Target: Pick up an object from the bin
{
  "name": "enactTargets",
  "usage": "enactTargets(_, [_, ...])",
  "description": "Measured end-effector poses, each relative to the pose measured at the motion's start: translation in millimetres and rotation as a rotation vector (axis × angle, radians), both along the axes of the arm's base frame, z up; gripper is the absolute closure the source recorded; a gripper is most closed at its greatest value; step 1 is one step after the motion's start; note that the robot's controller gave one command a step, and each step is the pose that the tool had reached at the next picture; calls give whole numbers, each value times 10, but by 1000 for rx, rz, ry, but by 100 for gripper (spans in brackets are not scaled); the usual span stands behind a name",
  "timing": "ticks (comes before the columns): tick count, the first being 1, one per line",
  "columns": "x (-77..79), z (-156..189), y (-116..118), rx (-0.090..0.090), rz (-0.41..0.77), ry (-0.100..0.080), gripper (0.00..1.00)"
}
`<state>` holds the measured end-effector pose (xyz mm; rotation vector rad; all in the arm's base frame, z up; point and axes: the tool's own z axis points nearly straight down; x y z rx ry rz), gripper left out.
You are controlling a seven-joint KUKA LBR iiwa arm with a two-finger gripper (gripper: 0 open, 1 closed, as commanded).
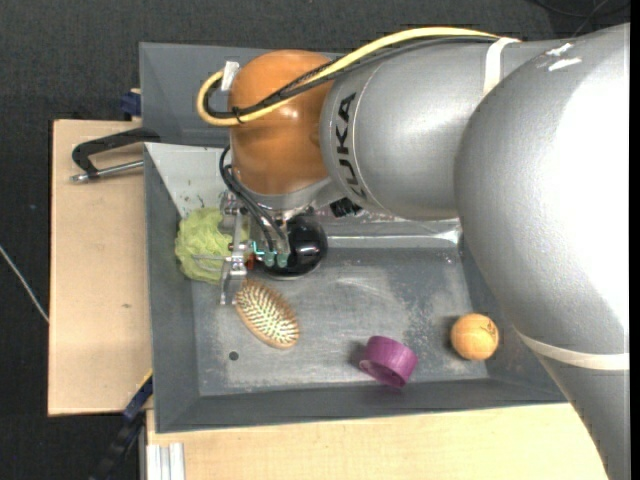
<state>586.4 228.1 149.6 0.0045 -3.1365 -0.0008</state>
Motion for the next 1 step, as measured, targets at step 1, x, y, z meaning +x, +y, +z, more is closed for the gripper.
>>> enactTargets(1, [21,47,-11,2,-3,-7,0])
